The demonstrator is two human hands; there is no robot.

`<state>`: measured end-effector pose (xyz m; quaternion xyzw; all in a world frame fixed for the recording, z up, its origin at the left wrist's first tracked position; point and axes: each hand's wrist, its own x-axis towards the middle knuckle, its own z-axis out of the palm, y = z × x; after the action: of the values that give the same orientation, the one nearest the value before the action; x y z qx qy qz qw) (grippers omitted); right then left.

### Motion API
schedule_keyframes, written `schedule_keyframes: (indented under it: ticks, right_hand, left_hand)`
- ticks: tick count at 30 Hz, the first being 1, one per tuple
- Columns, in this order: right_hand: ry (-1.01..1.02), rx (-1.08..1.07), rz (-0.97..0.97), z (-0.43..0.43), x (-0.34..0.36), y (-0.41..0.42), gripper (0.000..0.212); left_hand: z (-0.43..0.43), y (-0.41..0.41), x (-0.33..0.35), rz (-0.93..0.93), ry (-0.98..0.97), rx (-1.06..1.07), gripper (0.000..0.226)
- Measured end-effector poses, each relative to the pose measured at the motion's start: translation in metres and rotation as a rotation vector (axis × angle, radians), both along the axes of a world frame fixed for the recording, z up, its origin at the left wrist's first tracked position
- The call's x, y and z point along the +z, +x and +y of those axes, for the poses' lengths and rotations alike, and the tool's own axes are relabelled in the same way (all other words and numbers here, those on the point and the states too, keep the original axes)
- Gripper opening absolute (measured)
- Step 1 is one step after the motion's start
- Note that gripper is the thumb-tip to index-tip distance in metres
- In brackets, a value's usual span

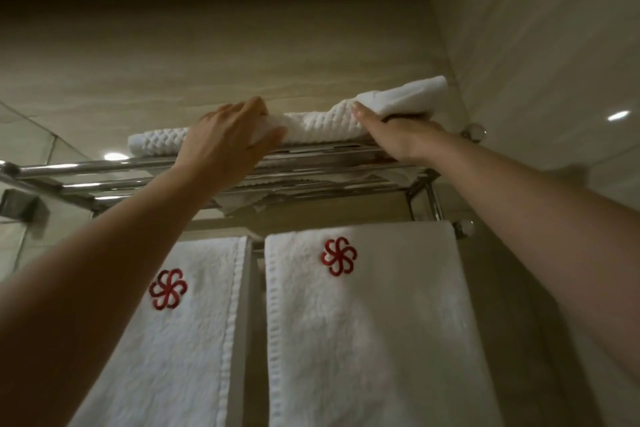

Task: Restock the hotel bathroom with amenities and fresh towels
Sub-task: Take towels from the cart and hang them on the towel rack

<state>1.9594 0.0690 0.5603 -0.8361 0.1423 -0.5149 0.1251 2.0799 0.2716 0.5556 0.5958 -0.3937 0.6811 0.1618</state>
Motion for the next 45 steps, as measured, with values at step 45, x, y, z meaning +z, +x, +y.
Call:
schedule_keyframes:
  ticks: [45]
  right_hand:
    - [-0.654, 0.039, -0.047, -0.001, -0.050, 0.107, 0.037]
  left_hand:
    - [-0.037, 0.029, -0.012, -0.182, -0.293, -0.145, 0.035]
